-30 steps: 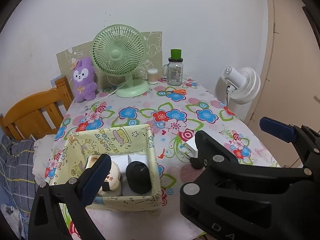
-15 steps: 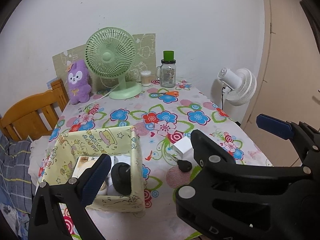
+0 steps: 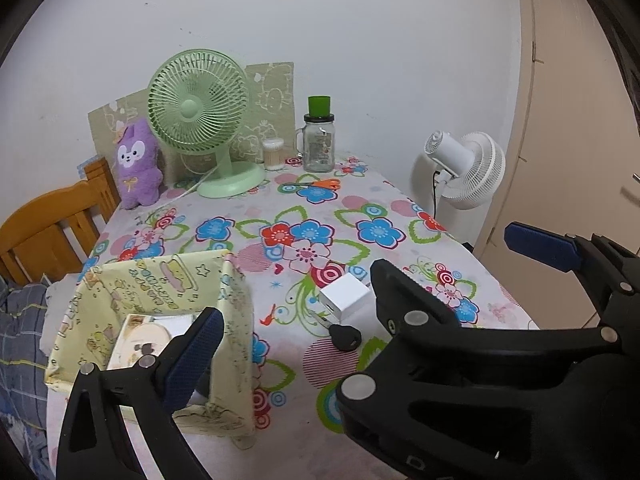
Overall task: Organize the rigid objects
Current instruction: 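Move the left tool toward the black car key while the right tool approaches the white charger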
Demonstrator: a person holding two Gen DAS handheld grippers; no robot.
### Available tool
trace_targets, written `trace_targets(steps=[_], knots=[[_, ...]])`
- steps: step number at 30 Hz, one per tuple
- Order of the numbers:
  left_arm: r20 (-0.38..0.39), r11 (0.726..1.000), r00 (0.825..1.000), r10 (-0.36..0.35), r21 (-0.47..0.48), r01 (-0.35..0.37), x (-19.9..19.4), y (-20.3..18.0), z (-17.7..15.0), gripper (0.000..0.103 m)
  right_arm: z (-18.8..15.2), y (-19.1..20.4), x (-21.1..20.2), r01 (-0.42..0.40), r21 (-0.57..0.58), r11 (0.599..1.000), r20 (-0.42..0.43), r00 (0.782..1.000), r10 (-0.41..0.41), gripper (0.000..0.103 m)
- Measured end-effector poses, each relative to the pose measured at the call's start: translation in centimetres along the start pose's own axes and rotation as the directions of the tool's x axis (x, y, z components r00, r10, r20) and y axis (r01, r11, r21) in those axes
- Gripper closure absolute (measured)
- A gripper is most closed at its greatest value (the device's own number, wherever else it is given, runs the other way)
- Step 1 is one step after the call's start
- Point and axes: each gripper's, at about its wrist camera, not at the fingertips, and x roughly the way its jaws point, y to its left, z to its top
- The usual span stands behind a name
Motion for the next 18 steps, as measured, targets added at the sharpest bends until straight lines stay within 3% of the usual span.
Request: trace_targets(steps=[7,18], knots=[[-0.014,1.000,1.000,0.003,-0.003,-0.003,1.7,-0.9,-1.0,0.011,-1.1,-0.9,1.9,-0.006,-0.020,1.000,-0.021,1.000,0.006,0.006],[-0.076,0.999,0.997,-0.027,-0.029,0.024,5.6,-1.7,-2.2,0.017,-2.5,-2.0,5.5,-0.020,-0.071,0.997,-0.063,0.998,0.016,0.016]])
